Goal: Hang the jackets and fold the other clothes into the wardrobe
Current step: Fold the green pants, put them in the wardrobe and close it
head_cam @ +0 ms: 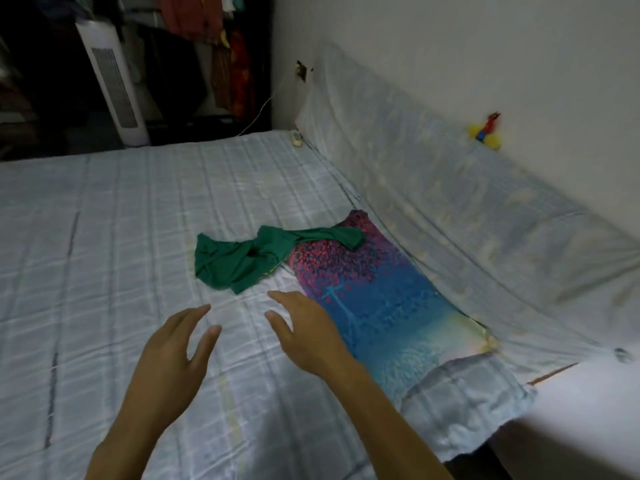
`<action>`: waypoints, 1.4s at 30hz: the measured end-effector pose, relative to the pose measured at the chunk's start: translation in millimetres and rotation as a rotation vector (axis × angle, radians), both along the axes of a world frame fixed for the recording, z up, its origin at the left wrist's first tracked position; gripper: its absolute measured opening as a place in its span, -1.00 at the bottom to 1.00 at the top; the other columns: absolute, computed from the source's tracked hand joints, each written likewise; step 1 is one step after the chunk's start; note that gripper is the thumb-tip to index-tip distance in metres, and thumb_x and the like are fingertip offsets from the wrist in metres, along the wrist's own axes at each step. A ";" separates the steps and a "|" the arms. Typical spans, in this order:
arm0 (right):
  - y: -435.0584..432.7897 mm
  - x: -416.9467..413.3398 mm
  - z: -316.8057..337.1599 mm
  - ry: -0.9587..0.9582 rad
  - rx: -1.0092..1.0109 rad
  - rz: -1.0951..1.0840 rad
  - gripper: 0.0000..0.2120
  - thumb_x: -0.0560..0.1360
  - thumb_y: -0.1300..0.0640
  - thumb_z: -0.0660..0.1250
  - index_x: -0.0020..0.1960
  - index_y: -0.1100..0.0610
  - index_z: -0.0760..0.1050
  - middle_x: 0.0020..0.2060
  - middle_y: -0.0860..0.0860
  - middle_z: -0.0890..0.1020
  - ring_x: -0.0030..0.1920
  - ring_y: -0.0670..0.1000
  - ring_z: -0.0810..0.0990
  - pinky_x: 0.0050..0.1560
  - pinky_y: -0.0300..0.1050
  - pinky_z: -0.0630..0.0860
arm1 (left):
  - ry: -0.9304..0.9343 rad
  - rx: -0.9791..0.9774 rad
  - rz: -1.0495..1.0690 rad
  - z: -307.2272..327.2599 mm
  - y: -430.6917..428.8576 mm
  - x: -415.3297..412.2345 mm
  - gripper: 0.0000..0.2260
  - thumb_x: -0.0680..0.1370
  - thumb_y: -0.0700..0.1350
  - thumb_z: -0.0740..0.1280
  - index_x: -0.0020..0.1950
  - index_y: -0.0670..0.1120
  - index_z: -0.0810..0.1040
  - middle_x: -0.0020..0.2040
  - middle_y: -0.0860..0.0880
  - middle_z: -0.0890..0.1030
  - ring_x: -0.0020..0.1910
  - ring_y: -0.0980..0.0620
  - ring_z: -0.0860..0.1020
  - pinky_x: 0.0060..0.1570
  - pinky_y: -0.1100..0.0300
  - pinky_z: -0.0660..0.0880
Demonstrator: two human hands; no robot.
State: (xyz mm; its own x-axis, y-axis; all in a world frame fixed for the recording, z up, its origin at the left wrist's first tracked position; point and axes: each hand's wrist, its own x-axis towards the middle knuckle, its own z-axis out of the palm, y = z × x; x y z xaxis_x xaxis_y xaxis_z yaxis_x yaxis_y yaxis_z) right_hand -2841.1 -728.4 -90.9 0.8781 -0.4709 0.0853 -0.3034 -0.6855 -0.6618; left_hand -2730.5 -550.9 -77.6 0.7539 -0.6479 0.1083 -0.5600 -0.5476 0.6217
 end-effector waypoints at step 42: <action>-231.1 310.7 -334.8 0.554 -0.391 0.277 -0.59 0.50 0.14 0.27 0.33 0.14 0.36 0.20 0.13 0.50 0.26 0.12 0.40 0.29 0.03 0.32 | 0.167 0.467 -0.176 -360.9 -268.0 258.8 -0.61 0.55 -0.06 0.26 0.35 -0.14 0.39 0.17 -0.20 0.50 0.09 -0.18 0.49 0.04 0.00 0.44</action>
State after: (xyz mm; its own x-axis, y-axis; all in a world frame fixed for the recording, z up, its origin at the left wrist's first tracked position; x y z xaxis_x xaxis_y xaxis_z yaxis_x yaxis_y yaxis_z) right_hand -2530.4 -959.6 -425.8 0.9235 -0.2515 -0.2898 -0.3041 -0.9403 -0.1529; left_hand -2471.7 -818.9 -438.5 0.6119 -0.7165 -0.3350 -0.5824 -0.6947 0.4221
